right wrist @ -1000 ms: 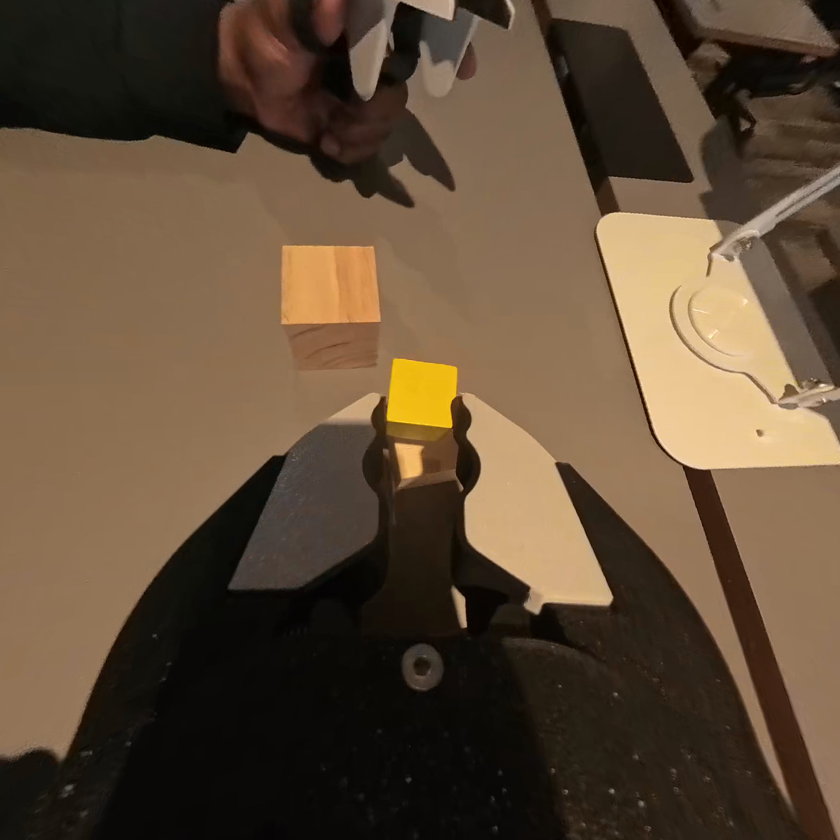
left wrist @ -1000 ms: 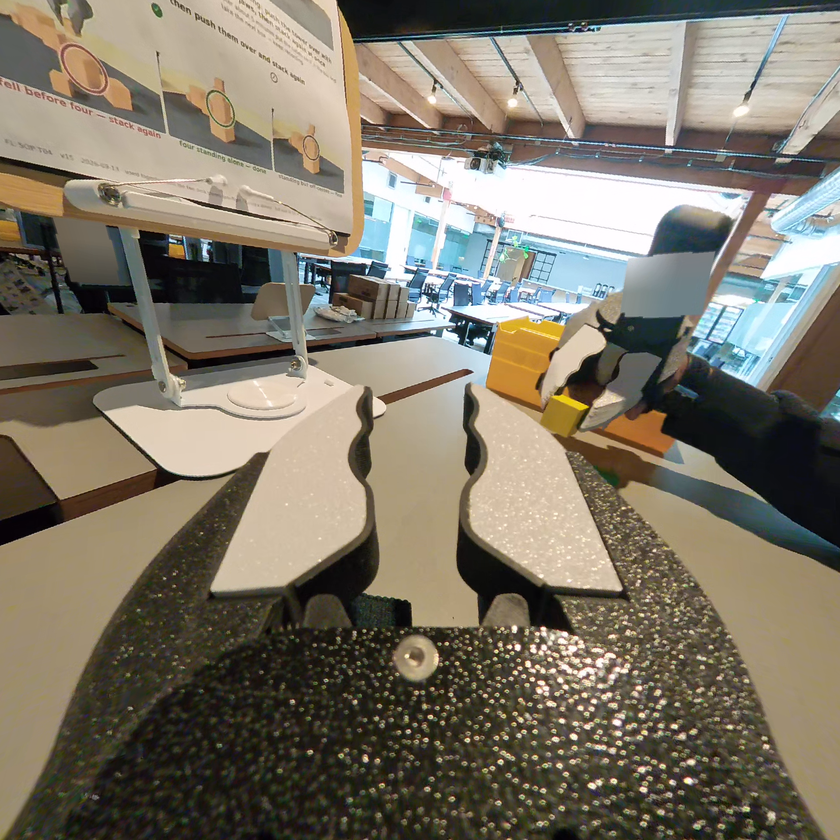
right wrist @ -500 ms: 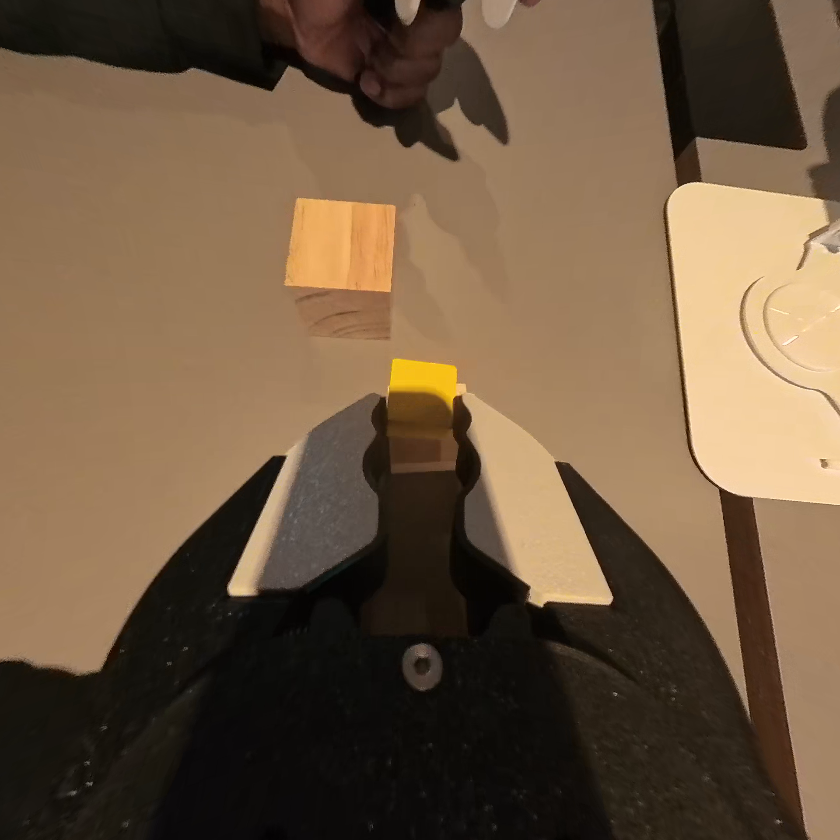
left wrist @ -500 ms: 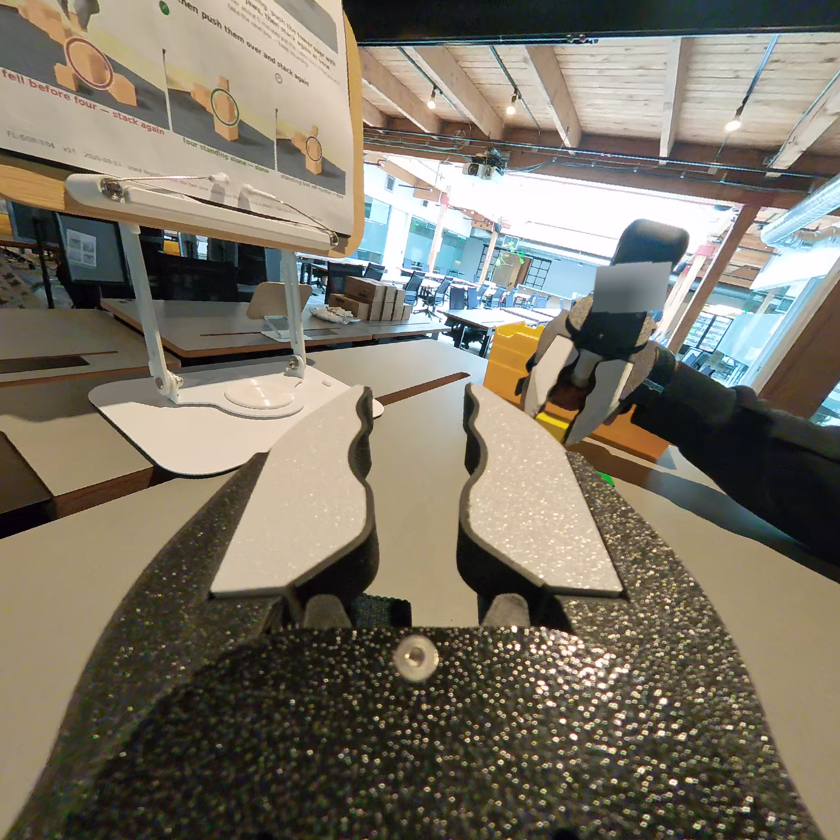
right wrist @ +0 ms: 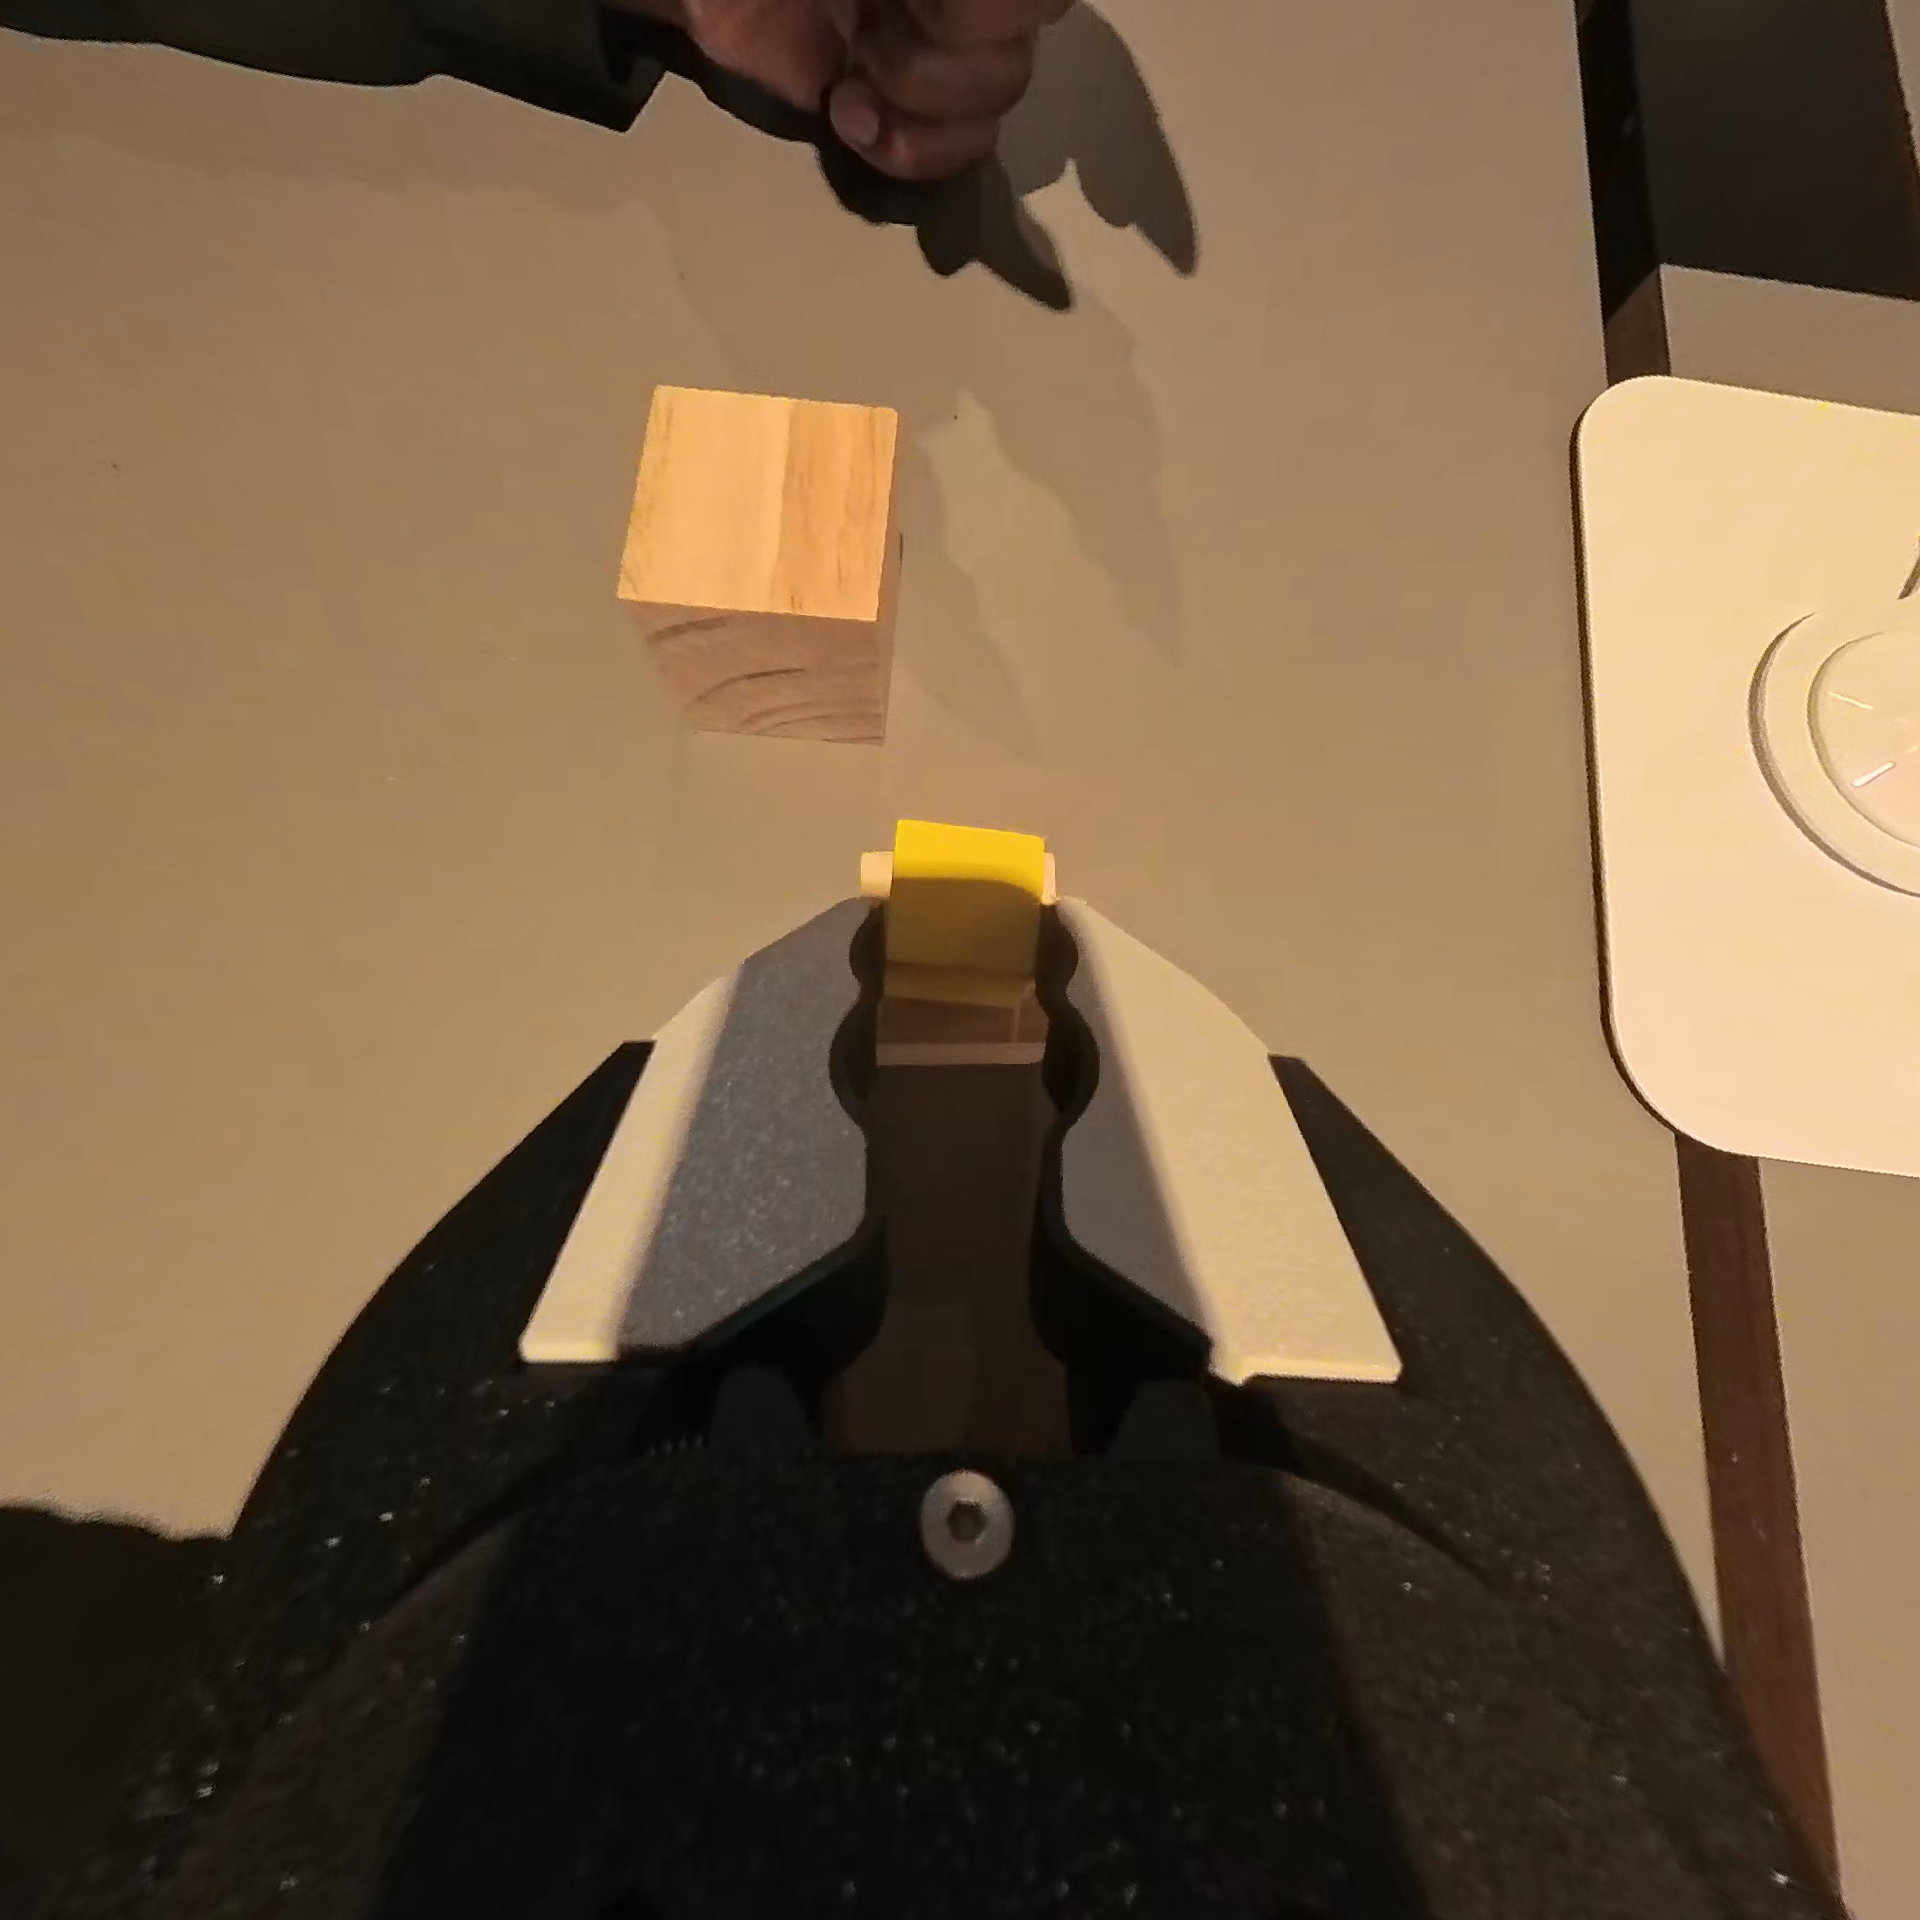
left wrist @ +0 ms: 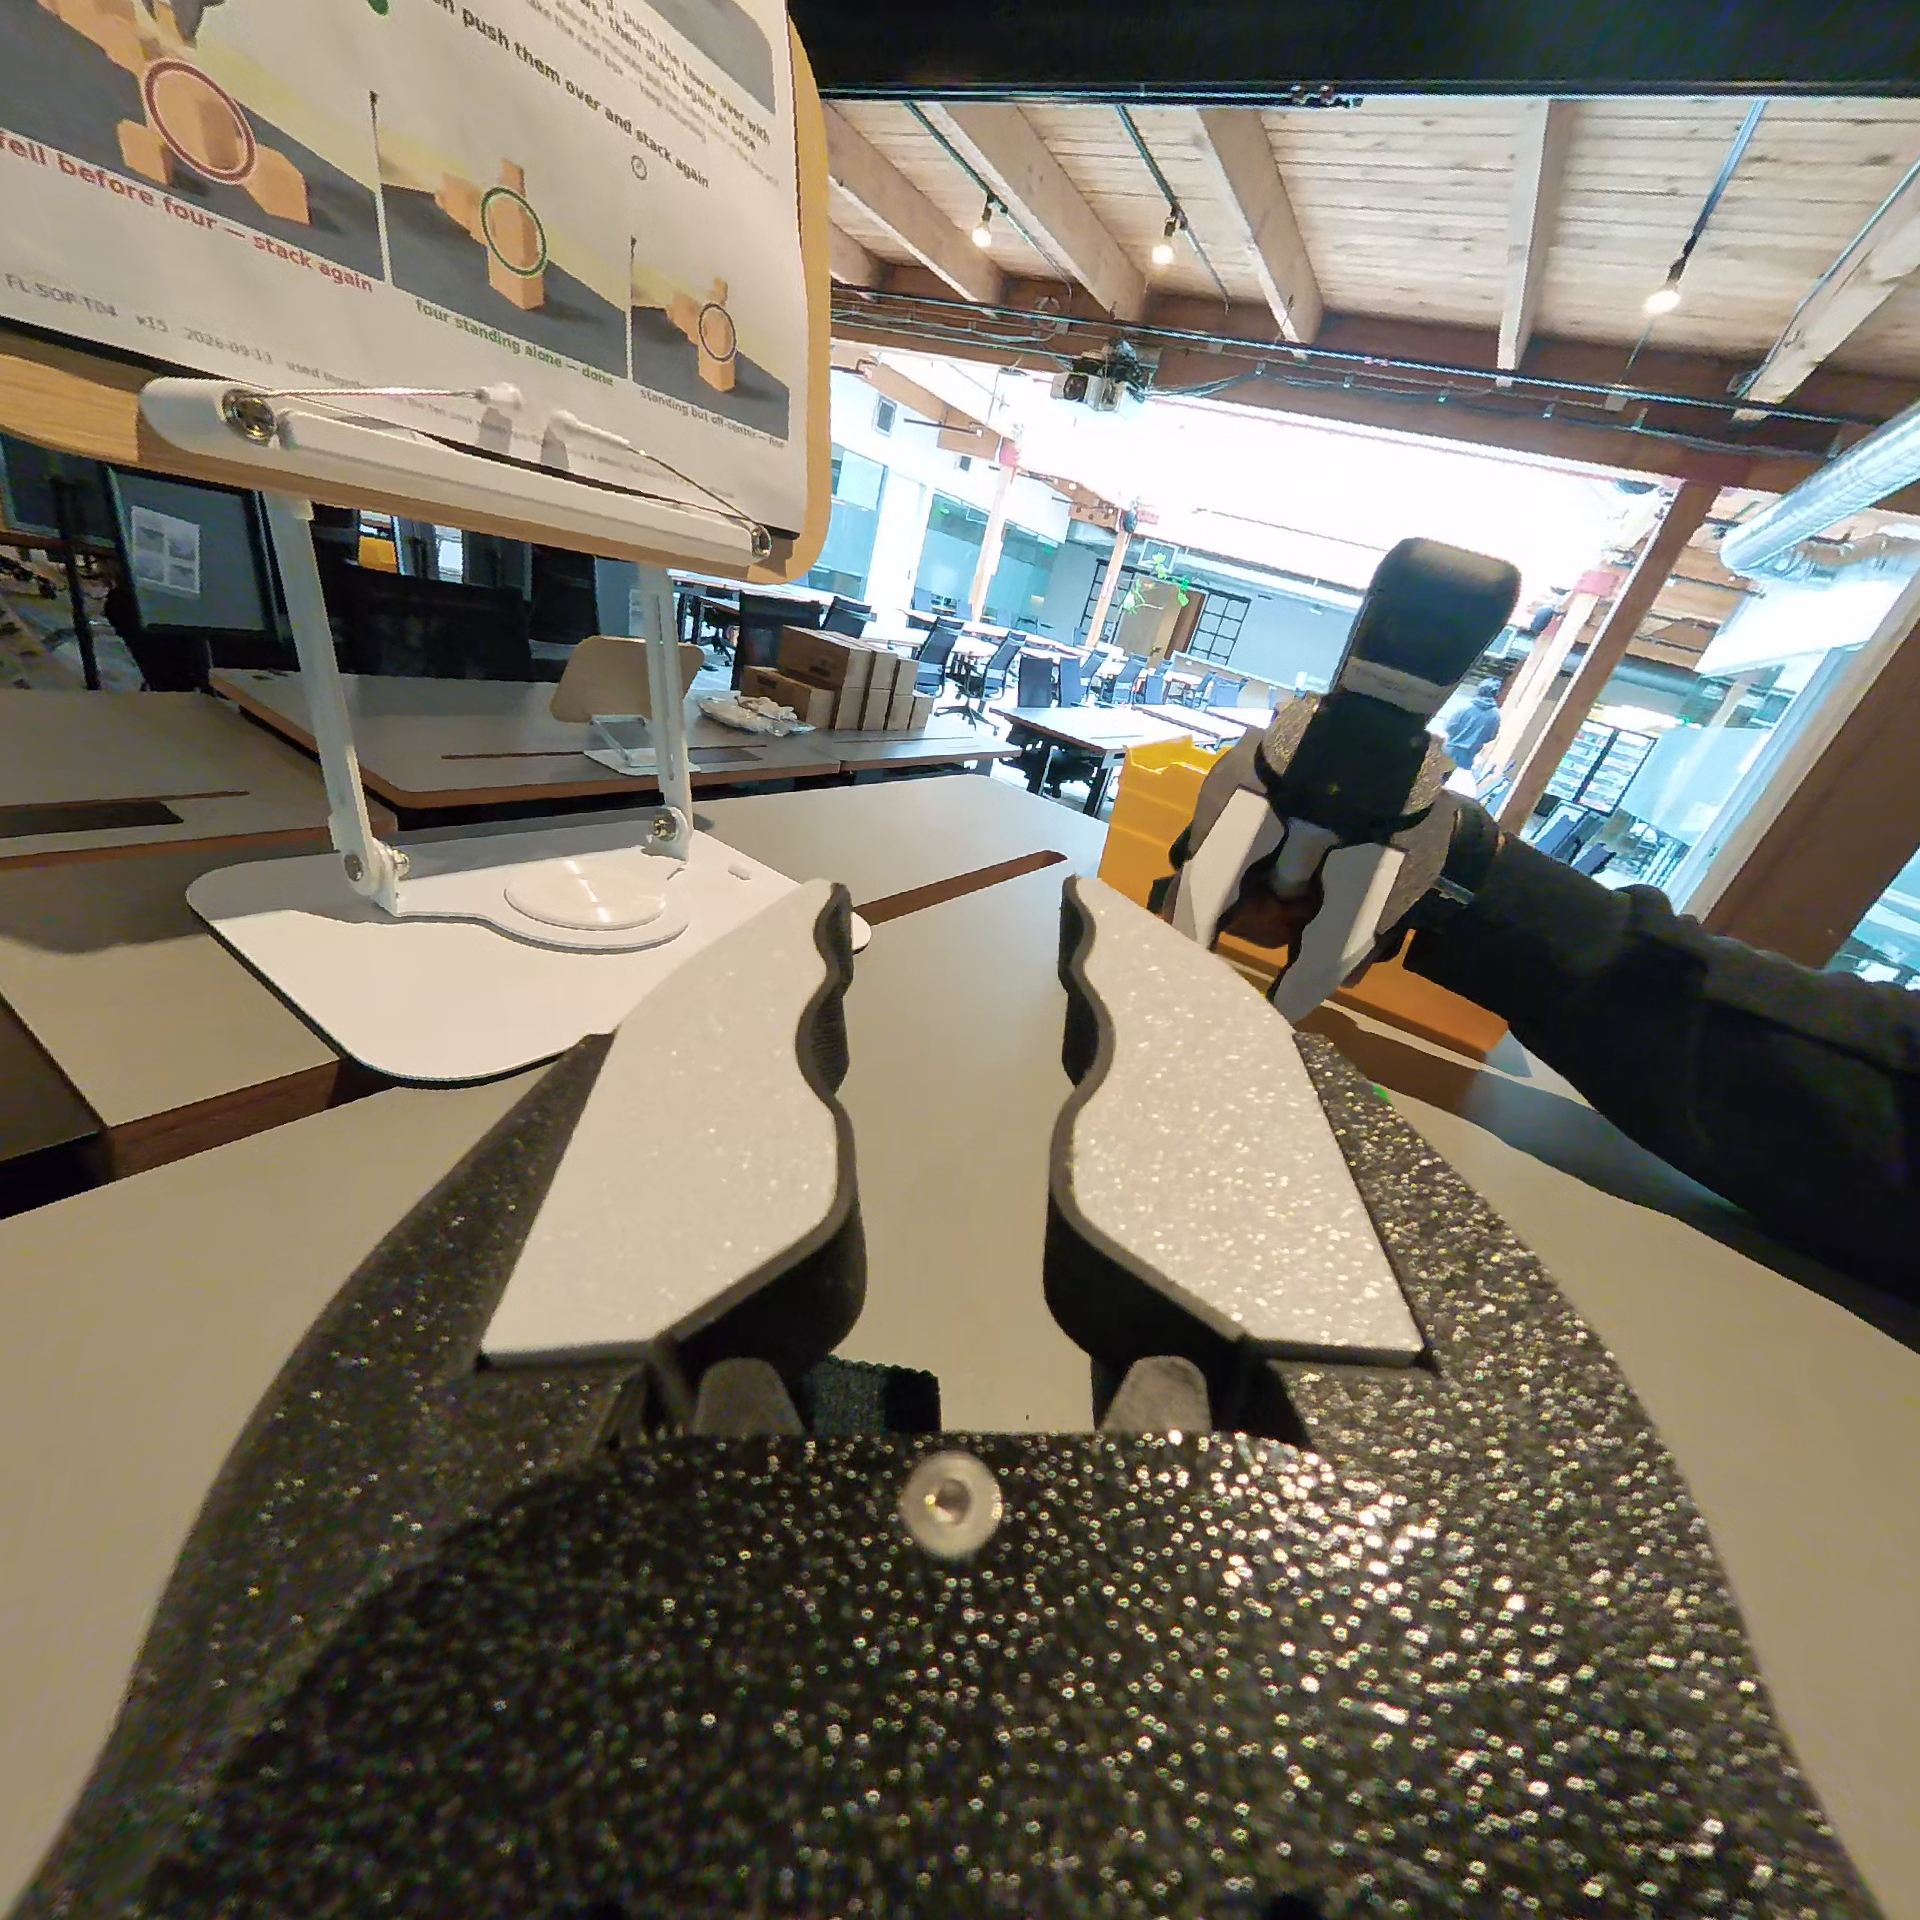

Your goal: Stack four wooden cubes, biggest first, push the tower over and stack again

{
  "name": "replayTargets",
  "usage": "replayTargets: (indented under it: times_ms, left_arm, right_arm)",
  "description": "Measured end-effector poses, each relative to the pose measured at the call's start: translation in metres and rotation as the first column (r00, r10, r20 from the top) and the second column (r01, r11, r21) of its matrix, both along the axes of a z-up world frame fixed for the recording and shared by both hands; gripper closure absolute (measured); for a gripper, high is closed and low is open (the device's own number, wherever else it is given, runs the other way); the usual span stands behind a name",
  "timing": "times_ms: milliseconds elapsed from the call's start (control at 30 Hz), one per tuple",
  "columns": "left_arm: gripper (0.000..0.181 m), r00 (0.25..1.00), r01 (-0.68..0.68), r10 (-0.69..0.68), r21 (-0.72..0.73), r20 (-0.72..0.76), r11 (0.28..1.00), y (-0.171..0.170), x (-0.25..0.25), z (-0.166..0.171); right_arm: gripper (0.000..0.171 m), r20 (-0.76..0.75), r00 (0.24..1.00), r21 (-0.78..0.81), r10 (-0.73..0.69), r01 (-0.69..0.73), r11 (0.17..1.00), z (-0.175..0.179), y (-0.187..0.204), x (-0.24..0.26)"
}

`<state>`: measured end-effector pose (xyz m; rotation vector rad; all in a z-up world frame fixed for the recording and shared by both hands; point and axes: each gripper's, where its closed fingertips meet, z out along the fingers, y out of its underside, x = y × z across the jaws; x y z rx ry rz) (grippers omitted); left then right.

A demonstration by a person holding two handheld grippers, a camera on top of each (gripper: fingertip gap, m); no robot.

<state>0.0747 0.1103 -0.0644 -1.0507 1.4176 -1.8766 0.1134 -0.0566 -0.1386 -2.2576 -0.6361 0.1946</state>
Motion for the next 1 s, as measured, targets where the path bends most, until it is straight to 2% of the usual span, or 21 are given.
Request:
replayTargets:
  times_ms: [1000]
  left_arm:
    - [0.144, 1.0, 0.015, -0.015, -0.003, -0.009, 1.0, -0.0009, 0.0001, -0.0009]
  right_arm:
    - [0.143, -0.017, 1.0, 0.027, -0.005, 0.006, 1.0, -0.0004, -0.0026, 0.0028]
